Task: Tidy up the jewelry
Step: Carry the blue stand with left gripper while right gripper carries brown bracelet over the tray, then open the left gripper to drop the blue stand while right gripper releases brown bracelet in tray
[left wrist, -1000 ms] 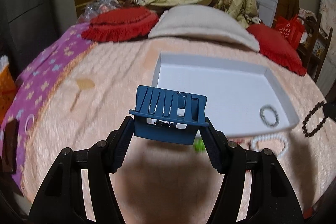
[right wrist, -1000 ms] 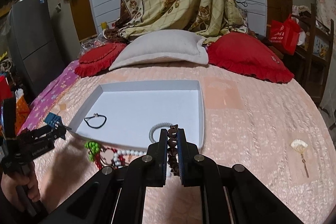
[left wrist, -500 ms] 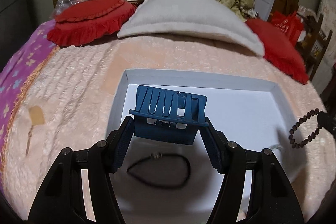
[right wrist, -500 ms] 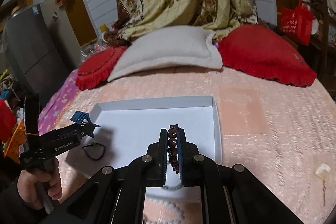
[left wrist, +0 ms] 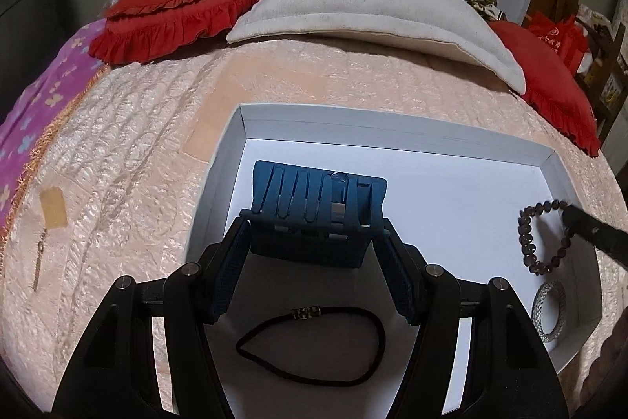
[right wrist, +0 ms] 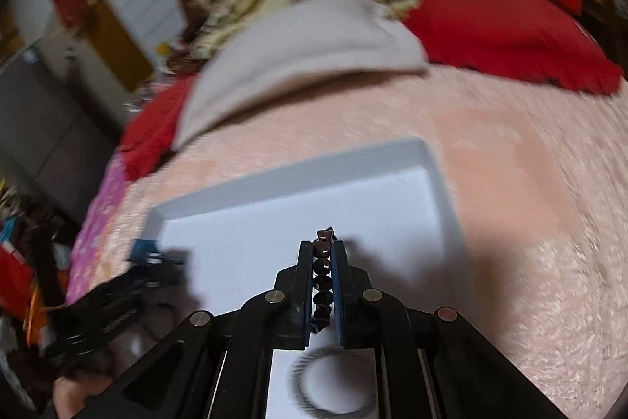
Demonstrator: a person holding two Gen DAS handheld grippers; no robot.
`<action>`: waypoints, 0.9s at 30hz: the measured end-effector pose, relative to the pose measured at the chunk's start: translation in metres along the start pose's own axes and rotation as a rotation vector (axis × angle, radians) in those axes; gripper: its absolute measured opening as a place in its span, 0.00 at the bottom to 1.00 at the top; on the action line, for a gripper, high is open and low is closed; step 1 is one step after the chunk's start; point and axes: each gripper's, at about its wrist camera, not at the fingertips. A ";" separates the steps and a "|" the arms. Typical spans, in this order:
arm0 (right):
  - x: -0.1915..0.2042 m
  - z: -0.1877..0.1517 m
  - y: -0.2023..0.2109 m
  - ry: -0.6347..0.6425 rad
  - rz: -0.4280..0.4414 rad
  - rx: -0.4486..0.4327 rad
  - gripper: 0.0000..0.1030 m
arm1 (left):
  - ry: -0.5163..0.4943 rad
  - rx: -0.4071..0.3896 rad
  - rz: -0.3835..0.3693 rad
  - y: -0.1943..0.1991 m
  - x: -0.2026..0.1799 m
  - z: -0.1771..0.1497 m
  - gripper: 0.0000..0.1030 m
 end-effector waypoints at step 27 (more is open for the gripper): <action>0.013 -0.009 0.013 0.139 -0.097 -0.029 0.20 | 0.060 -0.037 -0.082 0.028 0.022 0.006 0.68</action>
Point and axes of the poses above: each gripper's, at about its wrist camera, not at the fingertips, and y roughly against the way its jaws point, x to its left, z to its top, and after that the axes turned 1 degree about -y, right-handed
